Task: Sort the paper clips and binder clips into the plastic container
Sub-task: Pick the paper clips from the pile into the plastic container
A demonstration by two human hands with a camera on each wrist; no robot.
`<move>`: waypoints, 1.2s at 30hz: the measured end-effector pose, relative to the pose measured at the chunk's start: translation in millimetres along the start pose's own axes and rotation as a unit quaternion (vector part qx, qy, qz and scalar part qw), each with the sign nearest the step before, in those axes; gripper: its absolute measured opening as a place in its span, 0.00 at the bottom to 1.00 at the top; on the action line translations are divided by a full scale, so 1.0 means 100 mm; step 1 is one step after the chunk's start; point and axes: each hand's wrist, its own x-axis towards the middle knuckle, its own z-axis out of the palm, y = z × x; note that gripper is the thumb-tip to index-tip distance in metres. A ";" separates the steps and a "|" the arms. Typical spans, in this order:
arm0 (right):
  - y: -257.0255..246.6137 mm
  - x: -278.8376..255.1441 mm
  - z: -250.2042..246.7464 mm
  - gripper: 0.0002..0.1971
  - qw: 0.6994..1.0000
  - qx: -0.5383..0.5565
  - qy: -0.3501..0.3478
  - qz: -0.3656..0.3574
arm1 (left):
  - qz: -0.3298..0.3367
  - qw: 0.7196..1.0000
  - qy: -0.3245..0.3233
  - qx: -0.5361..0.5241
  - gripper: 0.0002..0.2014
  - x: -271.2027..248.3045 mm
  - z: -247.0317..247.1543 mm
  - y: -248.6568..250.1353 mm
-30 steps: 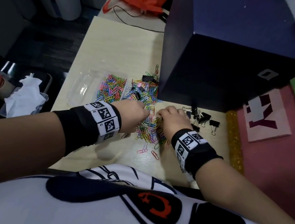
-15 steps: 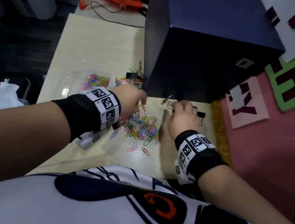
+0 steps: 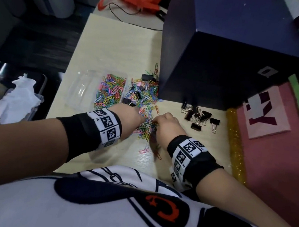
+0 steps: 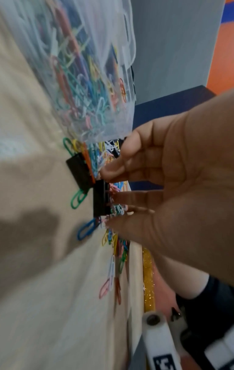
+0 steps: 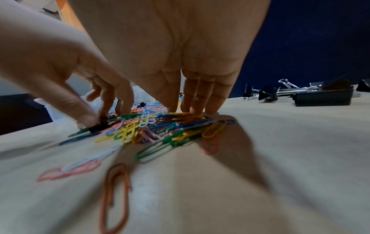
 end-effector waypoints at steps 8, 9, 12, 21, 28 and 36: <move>-0.08 0.14 -0.07 0.37 0.997 -0.035 -0.049 -0.045 | 0.001 0.999 0.023 -0.033 0.14 -0.04 0.17 0.00; -0.08 0.12 -0.05 0.36 0.997 -0.045 -0.040 -0.049 | -0.001 0.999 0.028 -0.042 0.13 -0.04 0.17 -0.01; -0.04 0.04 -0.03 0.28 0.997 -0.023 0.040 -0.059 | -0.004 0.993 0.069 -0.095 0.17 -0.04 0.10 -0.06; -0.02 -0.05 -0.14 0.22 0.983 0.116 0.099 -0.106 | 0.044 0.929 0.197 -0.310 0.32 0.04 -0.17 -0.22; 0.18 -0.07 -0.26 0.14 0.984 0.072 0.166 0.007 | 0.002 0.944 0.157 -0.289 0.31 0.10 -0.05 -0.11; 0.21 -0.08 -0.18 0.11 0.995 0.053 0.086 0.024 | -0.020 0.988 0.070 -0.134 0.17 0.15 0.11 0.01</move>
